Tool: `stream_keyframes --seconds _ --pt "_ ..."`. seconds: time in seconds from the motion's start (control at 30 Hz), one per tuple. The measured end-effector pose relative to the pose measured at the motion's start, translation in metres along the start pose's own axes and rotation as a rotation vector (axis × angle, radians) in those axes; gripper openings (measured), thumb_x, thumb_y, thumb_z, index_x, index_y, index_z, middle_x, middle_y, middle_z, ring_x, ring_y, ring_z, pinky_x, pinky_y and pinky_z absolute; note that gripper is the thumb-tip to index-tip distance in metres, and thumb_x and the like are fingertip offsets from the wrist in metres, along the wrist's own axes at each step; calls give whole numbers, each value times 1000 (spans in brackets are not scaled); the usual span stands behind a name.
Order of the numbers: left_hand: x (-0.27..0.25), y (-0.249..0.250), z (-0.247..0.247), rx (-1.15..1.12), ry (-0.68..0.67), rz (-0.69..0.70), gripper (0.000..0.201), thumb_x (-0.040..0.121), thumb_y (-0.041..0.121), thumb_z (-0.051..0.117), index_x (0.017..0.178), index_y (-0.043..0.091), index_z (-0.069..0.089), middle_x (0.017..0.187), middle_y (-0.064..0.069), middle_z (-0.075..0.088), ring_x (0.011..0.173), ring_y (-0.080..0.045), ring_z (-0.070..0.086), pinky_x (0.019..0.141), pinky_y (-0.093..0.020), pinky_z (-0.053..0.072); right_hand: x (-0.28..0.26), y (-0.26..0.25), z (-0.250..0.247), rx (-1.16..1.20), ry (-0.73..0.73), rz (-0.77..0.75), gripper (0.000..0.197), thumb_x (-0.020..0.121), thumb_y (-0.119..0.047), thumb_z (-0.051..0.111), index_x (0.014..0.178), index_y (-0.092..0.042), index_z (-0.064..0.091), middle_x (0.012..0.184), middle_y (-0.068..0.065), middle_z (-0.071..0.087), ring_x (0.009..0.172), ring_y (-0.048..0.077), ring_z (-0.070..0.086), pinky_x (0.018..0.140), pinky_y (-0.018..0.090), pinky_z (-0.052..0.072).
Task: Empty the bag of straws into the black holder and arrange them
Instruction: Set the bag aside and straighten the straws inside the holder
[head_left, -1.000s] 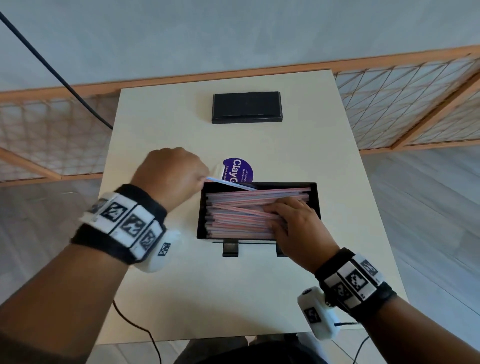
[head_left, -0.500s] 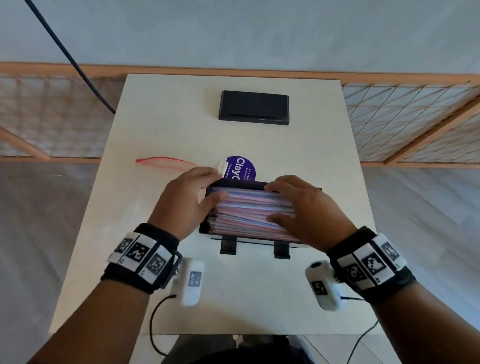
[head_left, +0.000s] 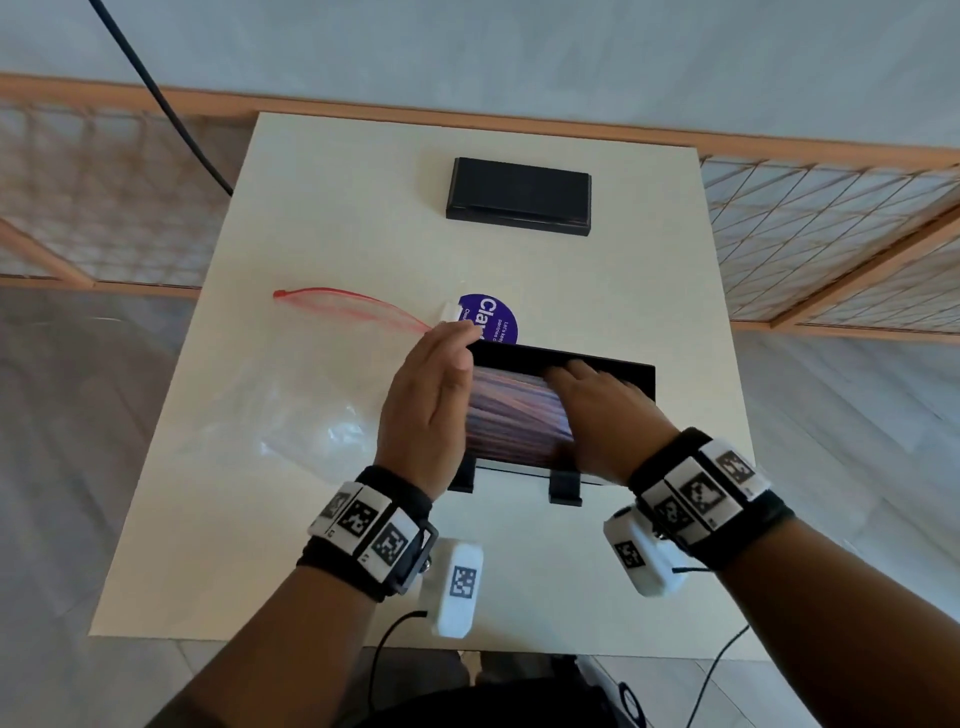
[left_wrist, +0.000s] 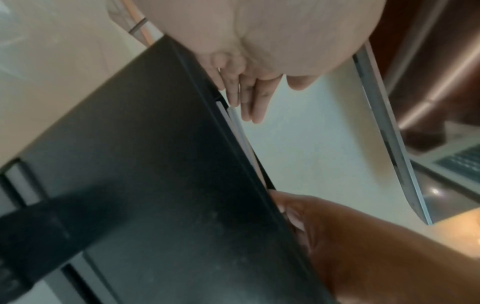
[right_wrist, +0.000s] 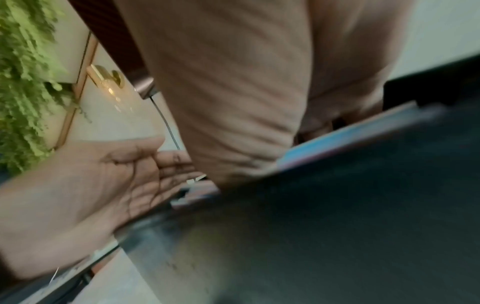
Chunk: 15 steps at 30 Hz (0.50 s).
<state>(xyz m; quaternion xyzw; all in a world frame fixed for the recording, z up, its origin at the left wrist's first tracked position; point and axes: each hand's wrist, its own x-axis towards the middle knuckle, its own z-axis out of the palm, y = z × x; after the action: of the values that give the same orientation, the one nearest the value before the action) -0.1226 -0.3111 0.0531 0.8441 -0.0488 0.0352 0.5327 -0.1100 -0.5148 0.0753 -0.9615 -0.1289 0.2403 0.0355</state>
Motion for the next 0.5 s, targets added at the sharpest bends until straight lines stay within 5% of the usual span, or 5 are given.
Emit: stream_keyframes --seconds 0.13,0.33,0.5 --pt "2 -1 2 282 -74 83 53 107 36 32 140 10 63 147 -3 61 143 -23 52 119 -47 40 3 -1 5 -28 33 24 72 76 -34 79 138 -23 44 124 2 56 112 30 62 89 41 49" --pt "0 -3 5 589 -191 122 49 107 28 36 154 19 49 160 0 47 154 -24 36 126 -44 31 5 0 7 -36 80 21 64 77 -30 74 133 -25 44 110 1 64 95 31 70 67 32 37" --pt "0 -9 2 584 -197 146 50 101 11 54 151 8 53 162 -7 47 154 -31 38 127 -48 32 0 -1 0 -93 174 4 68 76 -30 74 138 -28 45 114 -4 66 102 26 68 82 39 46"
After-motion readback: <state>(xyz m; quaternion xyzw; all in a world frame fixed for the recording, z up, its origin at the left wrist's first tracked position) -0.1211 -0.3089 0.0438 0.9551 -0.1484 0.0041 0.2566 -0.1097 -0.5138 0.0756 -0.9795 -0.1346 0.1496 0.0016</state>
